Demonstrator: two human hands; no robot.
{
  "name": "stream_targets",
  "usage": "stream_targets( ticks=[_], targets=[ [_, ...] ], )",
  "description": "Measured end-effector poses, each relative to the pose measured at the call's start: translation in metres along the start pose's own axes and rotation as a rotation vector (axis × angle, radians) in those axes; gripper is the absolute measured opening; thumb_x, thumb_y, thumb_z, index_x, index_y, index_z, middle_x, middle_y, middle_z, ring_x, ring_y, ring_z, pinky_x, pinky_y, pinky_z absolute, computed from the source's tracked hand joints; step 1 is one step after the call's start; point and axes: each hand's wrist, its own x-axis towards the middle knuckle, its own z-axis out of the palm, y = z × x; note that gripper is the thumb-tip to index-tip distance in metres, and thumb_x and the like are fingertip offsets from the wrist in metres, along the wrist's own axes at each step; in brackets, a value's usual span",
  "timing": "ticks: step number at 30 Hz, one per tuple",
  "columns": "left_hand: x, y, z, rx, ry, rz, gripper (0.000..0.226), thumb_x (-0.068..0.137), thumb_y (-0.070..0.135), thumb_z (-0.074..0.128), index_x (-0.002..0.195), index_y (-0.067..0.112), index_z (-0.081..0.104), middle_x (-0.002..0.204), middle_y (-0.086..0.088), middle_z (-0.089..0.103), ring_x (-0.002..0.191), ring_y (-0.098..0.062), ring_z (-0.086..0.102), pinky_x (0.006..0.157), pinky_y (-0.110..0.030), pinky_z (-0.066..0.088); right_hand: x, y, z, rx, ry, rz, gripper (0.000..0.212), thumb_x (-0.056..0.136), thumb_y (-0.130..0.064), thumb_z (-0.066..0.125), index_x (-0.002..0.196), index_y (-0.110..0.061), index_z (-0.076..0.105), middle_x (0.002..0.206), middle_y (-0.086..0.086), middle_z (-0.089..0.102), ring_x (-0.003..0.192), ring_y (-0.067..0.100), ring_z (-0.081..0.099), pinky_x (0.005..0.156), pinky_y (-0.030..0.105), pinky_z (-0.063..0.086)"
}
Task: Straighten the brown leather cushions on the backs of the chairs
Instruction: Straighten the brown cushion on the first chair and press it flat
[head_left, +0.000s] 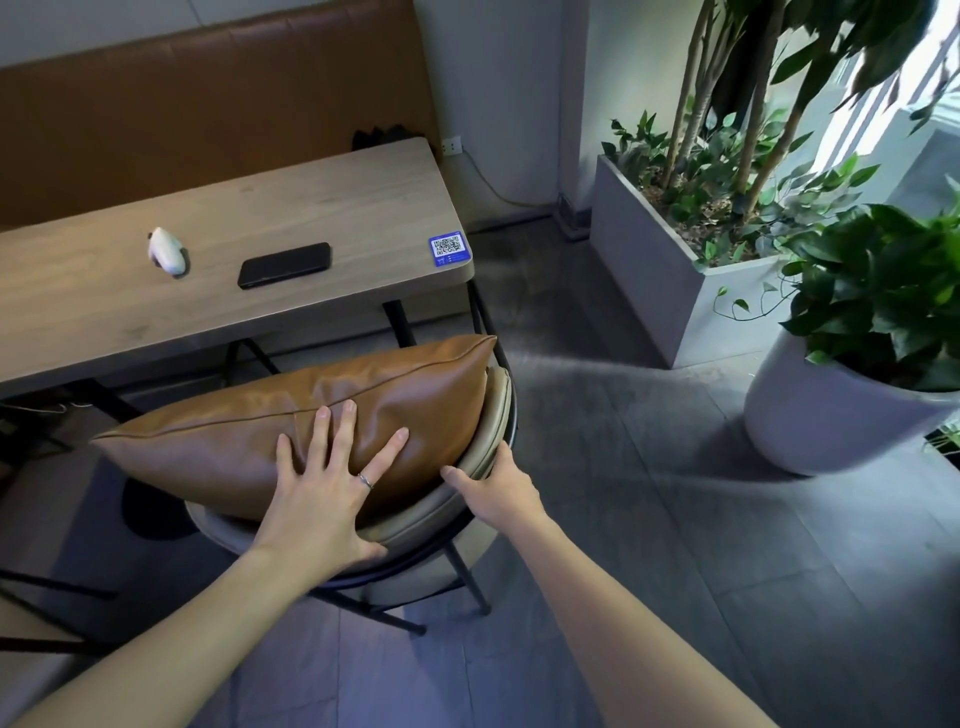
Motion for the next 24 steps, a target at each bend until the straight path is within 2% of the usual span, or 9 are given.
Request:
stream_targets(
  ticks=[2, 4, 7, 10, 12, 14, 16, 21, 24],
  targets=[
    [0.001, 0.001, -0.009, 0.006, -0.041, -0.013, 0.140, 0.064, 0.088, 0.065, 0.144, 0.046, -0.042, 0.163, -0.021, -0.030, 0.154, -0.047, -0.015, 0.117, -0.073, 0.012, -0.010, -0.002, -0.004, -0.184, 0.058, -0.054, 0.079, 0.090, -0.065, 0.056, 0.147, -0.014, 0.035, 0.144, 0.012, 0.051, 0.128, 0.036, 0.052, 0.096, 0.044, 0.046],
    [0.002, 0.002, -0.024, -0.027, -0.111, -0.012, 0.122, 0.076, 0.087, 0.054, 0.143, 0.050, -0.042, 0.163, -0.018, -0.034, 0.154, -0.044, -0.020, 0.120, -0.071, 0.007, -0.021, -0.006, -0.008, -0.388, 0.130, -0.126, 0.058, 0.094, -0.059, 0.052, 0.129, -0.013, 0.047, 0.135, 0.012, 0.052, 0.123, 0.038, 0.054, 0.094, 0.046, 0.045],
    [-0.003, -0.003, -0.052, -0.162, -0.156, 0.002, 0.084, 0.093, 0.074, 0.042, 0.155, 0.055, -0.011, 0.172, -0.013, -0.016, 0.158, -0.038, -0.010, 0.122, -0.065, 0.010, -0.038, -0.017, -0.012, -0.610, 0.238, -0.261, 0.040, 0.099, -0.044, 0.047, 0.123, -0.012, 0.051, 0.131, 0.012, 0.056, 0.121, 0.038, 0.054, 0.096, 0.049, 0.042],
    [-0.014, -0.012, -0.079, -0.246, -0.127, -0.009, 0.059, 0.102, 0.062, 0.036, 0.157, 0.044, 0.028, 0.173, -0.004, 0.015, 0.159, -0.026, 0.010, 0.122, -0.058, 0.014, -0.060, -0.040, -0.013, -0.703, 0.299, -0.373, 0.037, 0.101, -0.040, 0.046, 0.121, -0.011, 0.055, 0.127, 0.012, 0.061, 0.119, 0.037, 0.056, 0.096, 0.049, 0.042],
    [-0.027, -0.021, -0.098, -0.265, -0.067, -0.032, 0.054, 0.103, 0.058, 0.036, 0.152, 0.035, 0.045, 0.167, 0.002, 0.033, 0.155, -0.021, 0.022, 0.122, -0.056, 0.017, -0.081, -0.062, -0.010, -0.750, 0.340, -0.449, 0.038, 0.101, -0.040, 0.045, 0.121, -0.009, 0.057, 0.125, 0.012, 0.063, 0.118, 0.036, 0.057, 0.097, 0.049, 0.042],
    [-0.042, -0.035, -0.117, -0.274, -0.007, -0.066, 0.052, 0.104, 0.055, 0.038, 0.148, 0.031, 0.050, 0.163, 0.003, 0.041, 0.152, -0.020, 0.028, 0.121, -0.055, 0.018, -0.105, -0.086, -0.003, -0.785, 0.378, -0.517, 0.039, 0.102, -0.039, 0.044, 0.124, -0.009, 0.057, 0.127, 0.012, 0.063, 0.120, 0.036, 0.057, 0.101, 0.051, 0.041],
    [-0.063, -0.053, -0.136, -0.293, 0.042, -0.106, 0.051, 0.104, 0.053, 0.039, 0.148, 0.029, 0.051, 0.162, 0.002, 0.042, 0.152, -0.021, 0.030, 0.120, -0.056, 0.019, -0.135, -0.112, 0.008, -0.818, 0.414, -0.586, 0.040, 0.103, -0.037, 0.042, 0.128, -0.009, 0.055, 0.132, 0.013, 0.061, 0.123, 0.036, 0.055, 0.104, 0.053, 0.039],
    [-0.140, -0.112, -0.179, -0.334, 0.133, -0.189, 0.052, 0.104, 0.050, 0.039, 0.151, 0.027, 0.047, 0.163, 0.001, 0.041, 0.152, -0.022, 0.028, 0.121, -0.057, 0.016, -0.220, -0.169, 0.050, -0.875, 0.488, -0.757, 0.043, 0.102, -0.040, 0.046, 0.136, -0.015, 0.049, 0.136, 0.012, 0.059, 0.125, 0.037, 0.055, 0.100, 0.053, 0.043],
    [-0.205, -0.154, -0.206, -0.315, 0.232, -0.230, 0.050, 0.104, 0.049, 0.039, 0.147, 0.026, 0.050, 0.156, 0.001, 0.049, 0.147, -0.023, 0.036, 0.118, -0.057, 0.022, -0.286, -0.203, 0.087, -0.888, 0.562, -0.872, 0.043, 0.101, -0.044, 0.048, 0.133, -0.016, 0.051, 0.132, 0.011, 0.061, 0.123, 0.036, 0.056, 0.099, 0.052, 0.044]
  ],
)
